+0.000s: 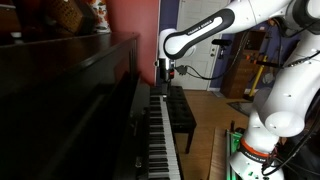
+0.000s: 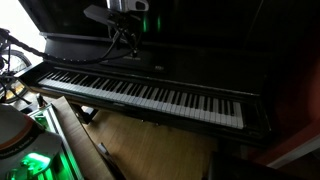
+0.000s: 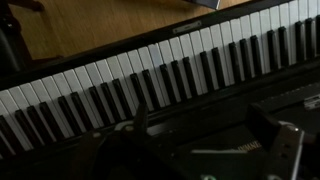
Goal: Press a black key on the right middle keys of the piano
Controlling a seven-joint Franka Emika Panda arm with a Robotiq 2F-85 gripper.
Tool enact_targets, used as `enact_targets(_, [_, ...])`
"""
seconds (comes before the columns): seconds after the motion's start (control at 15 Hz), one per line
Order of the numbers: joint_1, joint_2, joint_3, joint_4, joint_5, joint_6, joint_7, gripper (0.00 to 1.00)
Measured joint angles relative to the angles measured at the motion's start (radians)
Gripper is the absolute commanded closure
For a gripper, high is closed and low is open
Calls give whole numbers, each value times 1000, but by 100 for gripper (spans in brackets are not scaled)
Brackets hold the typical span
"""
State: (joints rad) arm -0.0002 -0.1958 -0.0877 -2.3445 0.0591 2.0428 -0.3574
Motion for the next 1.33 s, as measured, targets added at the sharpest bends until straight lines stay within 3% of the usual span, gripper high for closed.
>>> enact_targets(0.4, [-78, 49, -80, -28, -73, 54, -179, 0])
enact_targets(1.0, [-82, 62, -71, -20, -82, 59, -182, 0])
enact_targets(1.27, [-85, 125, -68, -26, -119, 160, -182, 0])
enact_targets(1.33, [-86, 148, -68, -27, -129, 193, -183, 13])
